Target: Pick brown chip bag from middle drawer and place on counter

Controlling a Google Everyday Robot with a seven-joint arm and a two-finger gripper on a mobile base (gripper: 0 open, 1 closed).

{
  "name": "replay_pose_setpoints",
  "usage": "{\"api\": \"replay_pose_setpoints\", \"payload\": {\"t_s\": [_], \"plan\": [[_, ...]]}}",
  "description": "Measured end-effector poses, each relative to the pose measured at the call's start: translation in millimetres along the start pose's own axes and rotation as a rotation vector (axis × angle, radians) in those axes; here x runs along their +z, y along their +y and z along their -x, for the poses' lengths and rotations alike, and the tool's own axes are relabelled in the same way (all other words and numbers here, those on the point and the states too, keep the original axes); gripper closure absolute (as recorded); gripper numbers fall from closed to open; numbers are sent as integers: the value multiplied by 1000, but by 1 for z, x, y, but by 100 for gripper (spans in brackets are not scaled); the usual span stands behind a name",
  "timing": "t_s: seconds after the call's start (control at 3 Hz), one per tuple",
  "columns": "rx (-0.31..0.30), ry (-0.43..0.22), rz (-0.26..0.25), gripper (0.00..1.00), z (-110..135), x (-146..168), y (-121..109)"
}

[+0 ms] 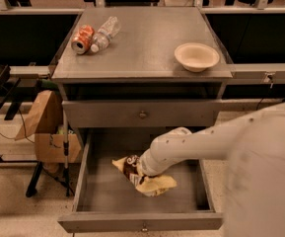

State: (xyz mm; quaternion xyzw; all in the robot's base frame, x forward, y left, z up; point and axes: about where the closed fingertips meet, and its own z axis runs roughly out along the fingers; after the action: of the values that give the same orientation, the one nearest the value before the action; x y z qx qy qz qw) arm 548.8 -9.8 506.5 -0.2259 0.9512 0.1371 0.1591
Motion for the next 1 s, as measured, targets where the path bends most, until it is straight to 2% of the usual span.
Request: {"api": "replay_pose_setpoints", "payload": {"t_s": [0.33,0.67,1.0], "plan": [[-78,41,-12,100,-31,-76,2],[-146,30,-81,100,-18,-157,-9],[-183,-2,-179,100,24,-235,-28]]}}
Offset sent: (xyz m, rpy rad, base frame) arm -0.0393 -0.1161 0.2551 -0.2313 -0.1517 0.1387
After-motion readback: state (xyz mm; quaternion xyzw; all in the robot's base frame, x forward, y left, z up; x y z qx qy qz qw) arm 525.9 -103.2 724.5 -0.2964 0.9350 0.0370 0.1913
